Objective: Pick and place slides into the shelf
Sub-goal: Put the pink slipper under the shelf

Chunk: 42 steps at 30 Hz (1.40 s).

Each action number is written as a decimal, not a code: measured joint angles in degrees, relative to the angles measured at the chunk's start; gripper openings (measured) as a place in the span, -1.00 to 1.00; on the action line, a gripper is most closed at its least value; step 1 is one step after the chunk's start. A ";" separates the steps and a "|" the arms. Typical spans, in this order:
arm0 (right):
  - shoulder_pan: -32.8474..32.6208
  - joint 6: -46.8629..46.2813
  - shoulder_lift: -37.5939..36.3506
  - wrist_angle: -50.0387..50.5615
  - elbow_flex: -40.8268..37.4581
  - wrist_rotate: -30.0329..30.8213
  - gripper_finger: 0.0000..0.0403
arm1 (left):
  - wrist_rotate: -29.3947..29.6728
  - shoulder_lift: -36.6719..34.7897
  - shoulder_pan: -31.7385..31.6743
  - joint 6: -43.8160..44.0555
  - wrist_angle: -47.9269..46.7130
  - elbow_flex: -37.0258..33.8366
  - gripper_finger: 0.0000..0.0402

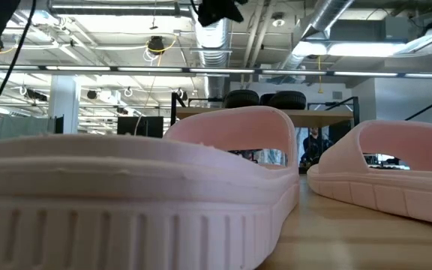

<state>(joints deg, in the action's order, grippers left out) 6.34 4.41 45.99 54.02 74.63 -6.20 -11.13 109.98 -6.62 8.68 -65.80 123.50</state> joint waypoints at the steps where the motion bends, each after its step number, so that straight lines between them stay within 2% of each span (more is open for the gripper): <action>1: -0.41 -0.44 -0.04 0.00 0.00 -0.01 -0.60 | -1.15 0.66 0.24 1.26 -0.19 0.00 -0.24; 5: -2.10 -8.30 0.16 -0.15 0.00 0.00 -0.60 | -5.14 2.66 3.24 0.87 -0.74 -0.04 -0.24; 8: -3.82 -11.16 1.36 -0.09 0.00 0.01 -0.60 | -3.11 2.71 7.25 -3.80 -0.90 -0.04 -0.24; 12: -6.92 -14.76 2.71 -1.39 0.00 0.27 -0.60 | 3.86 2.68 12.72 -10.19 -0.89 -0.02 -0.24; 15: -9.15 -14.98 3.53 -2.57 0.00 0.33 -0.60 | 11.17 2.51 17.18 -12.69 -0.55 -0.02 -0.24; 20: -12.42 -12.94 3.90 -3.51 0.00 1.34 -0.60 | 25.86 2.58 23.29 -13.48 0.24 -0.02 -0.24; 24: -14.73 -9.83 3.51 -2.96 -0.02 3.51 -0.60 | 31.41 2.60 26.00 -10.82 2.46 -0.02 -0.24; 28: -16.78 -9.05 2.78 -1.57 -0.01 3.74 -0.60 | 33.92 3.17 27.63 -5.26 4.82 0.06 -0.24; 32: -19.91 -9.53 1.19 1.73 -0.02 4.15 -0.60 | 34.90 6.52 29.14 -3.96 5.68 0.00 -0.24; 42: -27.43 -13.42 -5.29 4.90 -0.02 12.39 -0.60 | 30.84 15.95 32.10 0.53 4.00 -0.04 -0.24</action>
<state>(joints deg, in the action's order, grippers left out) -21.10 -9.02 40.70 58.92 74.61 6.18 19.70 125.93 25.48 9.21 -61.80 123.46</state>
